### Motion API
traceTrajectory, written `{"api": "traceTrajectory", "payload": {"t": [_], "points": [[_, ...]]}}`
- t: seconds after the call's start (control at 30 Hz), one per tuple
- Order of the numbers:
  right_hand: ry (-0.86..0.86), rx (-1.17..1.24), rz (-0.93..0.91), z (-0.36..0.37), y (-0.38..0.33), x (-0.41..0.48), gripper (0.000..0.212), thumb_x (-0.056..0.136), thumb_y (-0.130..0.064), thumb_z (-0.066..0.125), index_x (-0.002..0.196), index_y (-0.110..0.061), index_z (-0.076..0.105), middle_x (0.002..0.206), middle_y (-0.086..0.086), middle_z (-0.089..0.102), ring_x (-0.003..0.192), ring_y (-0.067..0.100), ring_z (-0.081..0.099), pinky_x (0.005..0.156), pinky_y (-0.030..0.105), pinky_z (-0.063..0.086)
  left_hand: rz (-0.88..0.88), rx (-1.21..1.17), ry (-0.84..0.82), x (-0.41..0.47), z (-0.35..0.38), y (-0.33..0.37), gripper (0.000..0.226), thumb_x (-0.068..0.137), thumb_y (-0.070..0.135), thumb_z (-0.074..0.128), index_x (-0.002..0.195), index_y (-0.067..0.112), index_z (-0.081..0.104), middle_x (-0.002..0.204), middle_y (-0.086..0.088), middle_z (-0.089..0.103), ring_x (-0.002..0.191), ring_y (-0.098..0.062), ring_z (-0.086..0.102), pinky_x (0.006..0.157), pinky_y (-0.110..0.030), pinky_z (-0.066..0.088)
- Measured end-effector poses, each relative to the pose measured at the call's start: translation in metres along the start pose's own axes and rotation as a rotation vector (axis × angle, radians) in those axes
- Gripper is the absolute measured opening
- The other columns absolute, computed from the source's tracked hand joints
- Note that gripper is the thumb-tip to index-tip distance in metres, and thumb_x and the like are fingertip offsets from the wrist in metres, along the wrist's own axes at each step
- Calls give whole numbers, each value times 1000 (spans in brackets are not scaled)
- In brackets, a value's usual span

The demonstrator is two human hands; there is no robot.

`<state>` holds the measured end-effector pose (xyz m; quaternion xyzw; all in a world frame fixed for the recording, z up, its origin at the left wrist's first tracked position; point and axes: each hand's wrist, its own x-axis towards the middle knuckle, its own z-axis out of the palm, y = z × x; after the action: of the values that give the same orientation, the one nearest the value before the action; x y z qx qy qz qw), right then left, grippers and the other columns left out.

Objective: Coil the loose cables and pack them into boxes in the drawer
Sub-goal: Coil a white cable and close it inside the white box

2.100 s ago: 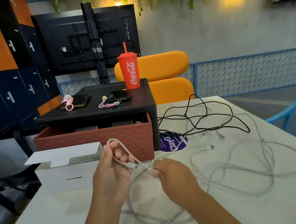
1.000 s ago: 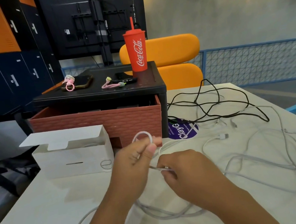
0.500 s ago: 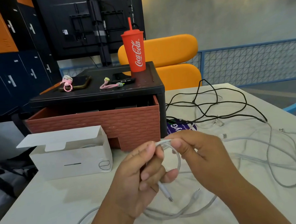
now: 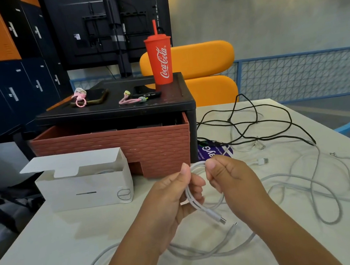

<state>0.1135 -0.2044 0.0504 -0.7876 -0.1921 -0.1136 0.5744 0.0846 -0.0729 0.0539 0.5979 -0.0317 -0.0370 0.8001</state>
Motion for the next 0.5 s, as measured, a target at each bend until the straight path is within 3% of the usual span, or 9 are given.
{"api": "traceTrajectory", "payload": {"t": [0.27, 0.33, 0.5], "points": [[83, -160, -86, 4, 7, -1, 32, 84, -47, 33, 59, -29, 41, 57, -13, 50, 58, 4, 45, 54, 17, 34, -6, 246, 55, -2, 0, 2, 45, 73, 53, 43, 59, 23, 73, 64, 7, 64, 63, -2, 60, 67, -17, 50], [81, -161, -97, 5, 8, -1, 32, 84, -47, 33, 58, -30, 40, 61, -20, 53, 59, 2, 47, 53, 14, 34, -12, 274, 52, -2, 1, 2, 47, 74, 55, 41, 57, 23, 72, 67, 4, 65, 63, -2, 59, 68, -19, 49], [95, -167, -112, 4, 10, 0, 35, 83, -53, 32, 59, -30, 42, 60, -18, 52, 57, 3, 46, 53, 15, 33, -43, 264, 42, -3, 3, 4, 46, 87, 45, 46, 57, 18, 65, 63, 6, 61, 64, -6, 55, 73, -25, 48]]}}
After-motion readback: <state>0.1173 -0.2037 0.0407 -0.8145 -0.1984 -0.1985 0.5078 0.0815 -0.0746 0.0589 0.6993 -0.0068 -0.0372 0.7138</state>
